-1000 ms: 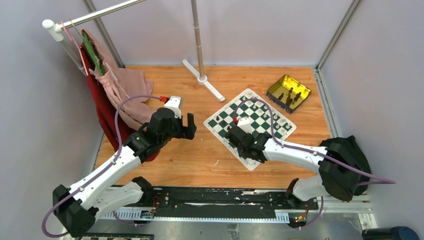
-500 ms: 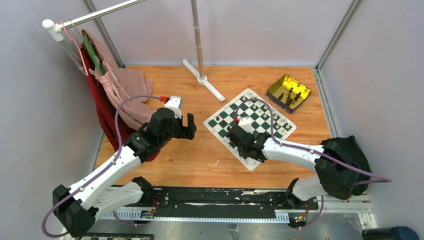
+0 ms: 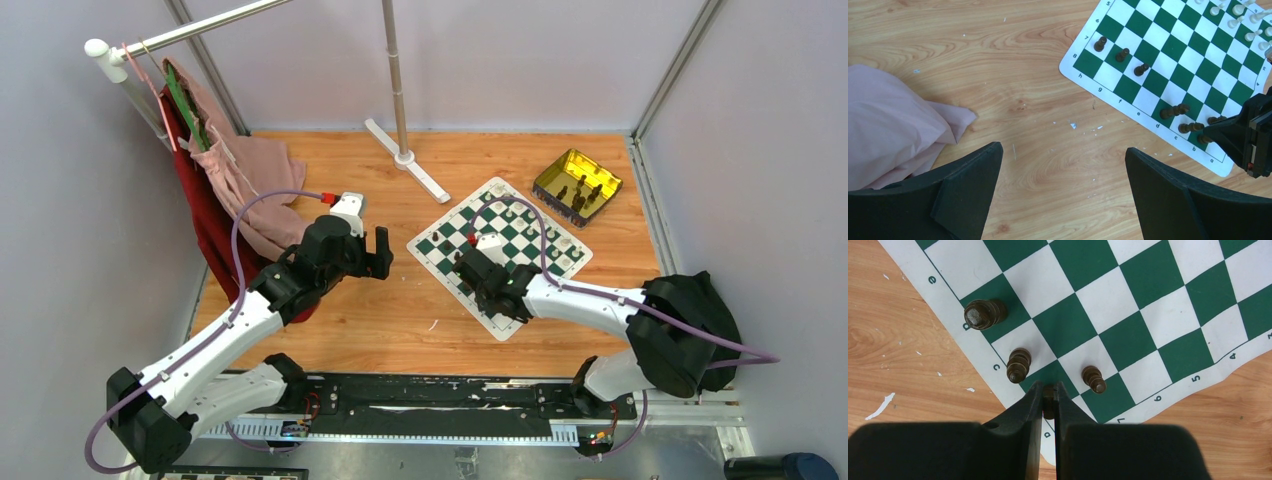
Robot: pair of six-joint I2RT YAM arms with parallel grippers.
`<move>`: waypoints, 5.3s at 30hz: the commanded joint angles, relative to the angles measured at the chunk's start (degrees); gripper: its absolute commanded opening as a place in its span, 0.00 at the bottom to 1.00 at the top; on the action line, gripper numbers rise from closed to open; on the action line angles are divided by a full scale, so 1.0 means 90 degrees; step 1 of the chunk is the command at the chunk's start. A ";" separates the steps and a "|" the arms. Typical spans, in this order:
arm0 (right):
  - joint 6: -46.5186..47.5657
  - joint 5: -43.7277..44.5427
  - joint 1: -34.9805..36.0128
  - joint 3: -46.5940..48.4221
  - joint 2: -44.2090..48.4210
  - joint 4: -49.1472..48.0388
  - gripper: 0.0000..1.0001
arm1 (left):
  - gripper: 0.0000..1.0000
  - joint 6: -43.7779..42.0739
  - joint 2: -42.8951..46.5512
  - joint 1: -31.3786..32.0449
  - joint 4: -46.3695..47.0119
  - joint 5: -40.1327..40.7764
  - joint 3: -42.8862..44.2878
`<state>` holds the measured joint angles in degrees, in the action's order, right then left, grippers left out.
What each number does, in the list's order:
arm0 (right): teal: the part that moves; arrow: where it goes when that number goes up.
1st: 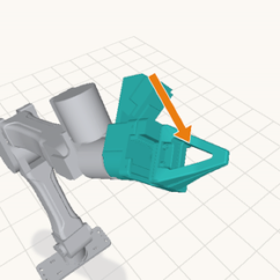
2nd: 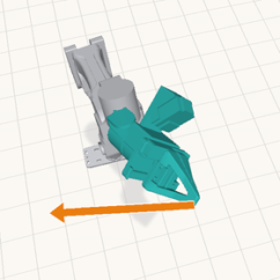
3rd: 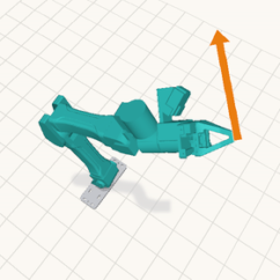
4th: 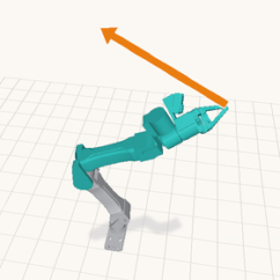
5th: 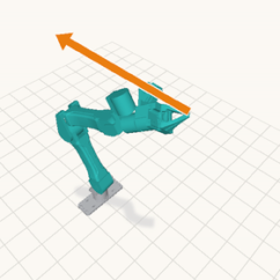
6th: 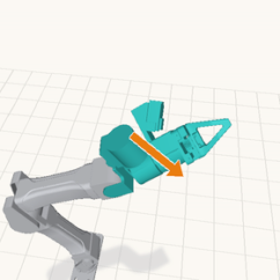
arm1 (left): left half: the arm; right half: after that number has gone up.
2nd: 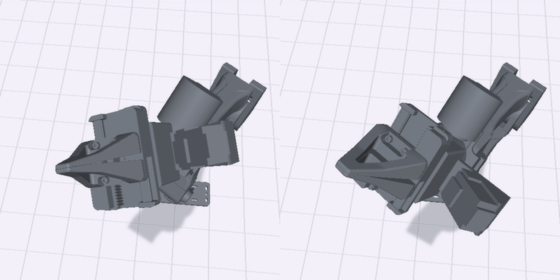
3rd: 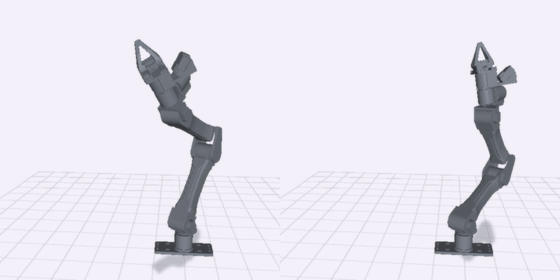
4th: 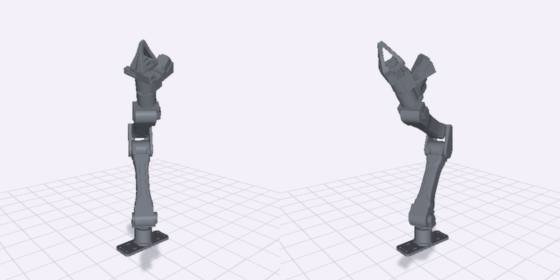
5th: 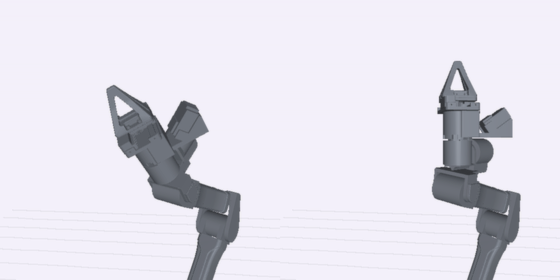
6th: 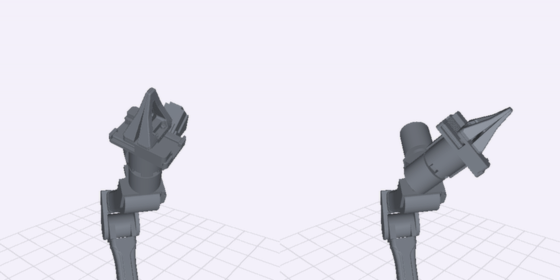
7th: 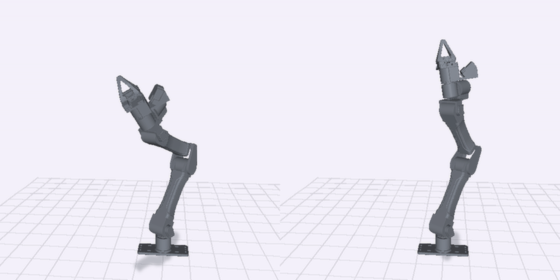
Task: Set up the chess pieces on the board
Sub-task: Place the chess piece on the chessboard, then pick up the chess piece from the storage box.
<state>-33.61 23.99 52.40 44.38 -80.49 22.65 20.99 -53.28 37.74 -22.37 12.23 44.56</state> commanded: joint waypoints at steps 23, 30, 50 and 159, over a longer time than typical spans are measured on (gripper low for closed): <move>0.0391 0.0093 -0.0119 0.0384 0.0320 0.0471 0.28 | 0.99 0.0094 -0.0056 0.0047 0.0160 0.0033 0.0015; 0.0853 0.0681 -0.0176 0.1379 0.0655 0.1179 0.34 | 1.00 0.0094 -0.0036 0.0047 0.0100 0.0086 0.0212; 0.2453 -0.0951 -0.4895 0.5638 -0.2787 0.0619 0.66 | 1.00 -0.0116 -0.1413 0.0065 0.0368 0.0606 0.0948; 0.2163 -0.1708 -0.6593 0.7366 -0.5857 -0.0046 0.23 | 1.00 0.0011 -0.3621 0.0045 0.1006 0.0555 0.1620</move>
<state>-13.76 9.02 -6.17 111.77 -134.54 22.24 20.58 -85.80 38.02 -13.72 17.12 57.98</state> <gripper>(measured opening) 0.253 0.997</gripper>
